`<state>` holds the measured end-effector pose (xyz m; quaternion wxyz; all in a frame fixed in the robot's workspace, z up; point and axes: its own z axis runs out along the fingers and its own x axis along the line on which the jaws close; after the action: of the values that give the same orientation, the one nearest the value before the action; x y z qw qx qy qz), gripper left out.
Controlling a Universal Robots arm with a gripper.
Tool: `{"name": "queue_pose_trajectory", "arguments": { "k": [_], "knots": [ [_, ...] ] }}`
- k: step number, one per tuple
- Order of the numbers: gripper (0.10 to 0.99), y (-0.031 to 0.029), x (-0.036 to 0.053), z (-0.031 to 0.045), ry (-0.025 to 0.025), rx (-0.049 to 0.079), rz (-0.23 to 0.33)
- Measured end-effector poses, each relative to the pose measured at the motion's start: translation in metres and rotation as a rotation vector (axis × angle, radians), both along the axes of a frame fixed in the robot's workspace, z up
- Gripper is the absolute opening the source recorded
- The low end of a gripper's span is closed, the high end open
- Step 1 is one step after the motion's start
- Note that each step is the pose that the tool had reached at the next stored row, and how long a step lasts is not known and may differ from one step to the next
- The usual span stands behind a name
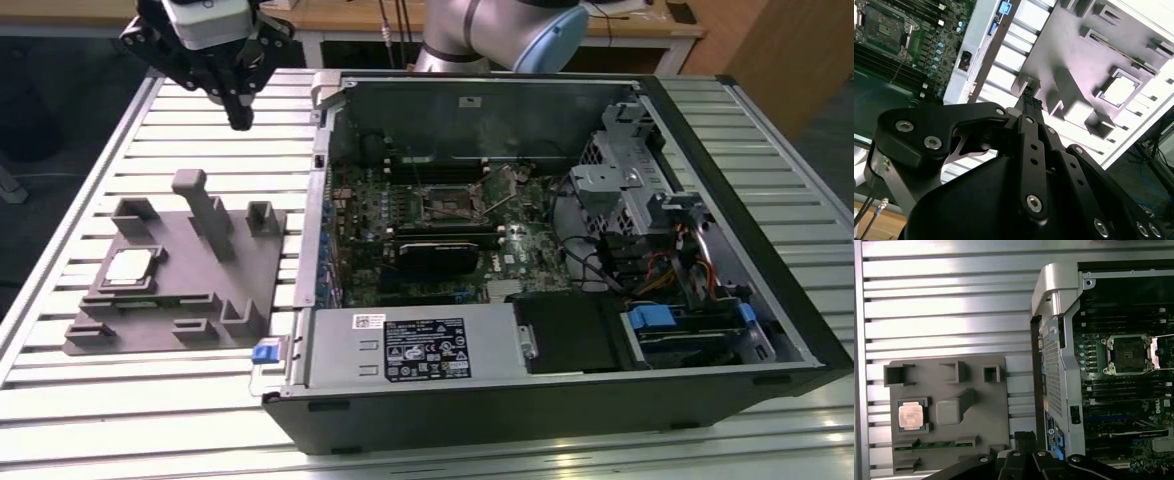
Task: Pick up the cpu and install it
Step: 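Reach for the cpu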
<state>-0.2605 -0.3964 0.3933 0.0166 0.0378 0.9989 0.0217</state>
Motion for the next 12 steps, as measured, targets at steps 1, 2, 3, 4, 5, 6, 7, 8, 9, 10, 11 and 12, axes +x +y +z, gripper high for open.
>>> {"name": "queue_pose_trajectory", "arguments": {
  "k": [1,2,3,4,5,6,7,8,9,10,11,12],
  "knots": [
    [0.106,0.0,-0.0018,0.0,-0.0001,0.0,0.0],
    [0.106,0.0,-0.0035,0.0,-0.0003,0.0,0.0],
    [0.106,0.0,-0.0052,0.0,-0.0003,0.0,0.0],
    [0.106,0.0,-0.0069,0.0,-0.0004,0.0,0.0],
    [0.106,0.0,-0.0085,0.0,-0.0005,0.0,0.0],
    [0.106,0.0,-0.01,0.0,-0.0005,0.0,0.0],
    [0.106,0.0,-0.0117,0.0,-0.0006,0.0,0.0],
    [0.106,0.0,-0.0132,0.0,-0.0007,0.0,0.0],
    [0.106,0.0,-0.0148,0.0,-0.0008,0.0,0.0],
    [0.106,0.0,-0.0165,0.0,-0.0009,0.0,0.0],
    [0.106,0.0,-0.0181,0.0,-0.0009,0.0,0.0],
    [0.106,0.0,-0.0214,0.0,-0.001,0.0,0.0]
  ]
}}
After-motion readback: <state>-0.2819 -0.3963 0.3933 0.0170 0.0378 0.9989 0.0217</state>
